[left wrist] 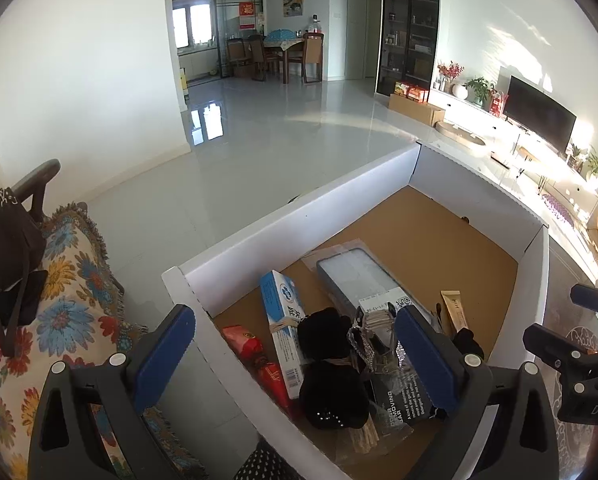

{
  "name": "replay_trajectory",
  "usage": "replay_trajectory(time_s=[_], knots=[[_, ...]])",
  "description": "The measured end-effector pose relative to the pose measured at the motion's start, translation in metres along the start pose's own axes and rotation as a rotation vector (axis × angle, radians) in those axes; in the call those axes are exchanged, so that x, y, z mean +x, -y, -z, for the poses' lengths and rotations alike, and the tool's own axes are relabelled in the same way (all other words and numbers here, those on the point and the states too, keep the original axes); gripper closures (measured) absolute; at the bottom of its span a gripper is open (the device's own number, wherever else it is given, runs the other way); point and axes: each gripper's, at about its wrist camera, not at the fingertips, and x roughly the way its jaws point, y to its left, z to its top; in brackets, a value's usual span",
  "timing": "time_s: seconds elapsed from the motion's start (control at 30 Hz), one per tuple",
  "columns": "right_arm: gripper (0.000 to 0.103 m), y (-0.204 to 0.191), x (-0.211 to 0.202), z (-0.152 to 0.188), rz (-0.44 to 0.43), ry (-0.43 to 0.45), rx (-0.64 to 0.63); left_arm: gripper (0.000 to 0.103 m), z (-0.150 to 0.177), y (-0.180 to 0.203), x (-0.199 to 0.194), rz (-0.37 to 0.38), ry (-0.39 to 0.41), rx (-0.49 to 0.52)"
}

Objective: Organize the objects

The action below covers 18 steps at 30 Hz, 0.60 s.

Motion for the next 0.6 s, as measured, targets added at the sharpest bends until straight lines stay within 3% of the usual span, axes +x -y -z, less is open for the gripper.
replay_trajectory(time_s=[0.43,0.6], knots=[[0.007,-0.001,0.006,0.004,-0.007,-0.007,0.013,0.001,0.006,0.013,0.001,0.007,-0.007,0.043],[0.007,0.003,0.005,0.004,-0.001,0.007,0.028,0.001,0.008,0.014,-0.002,0.049,0.012,0.022]])
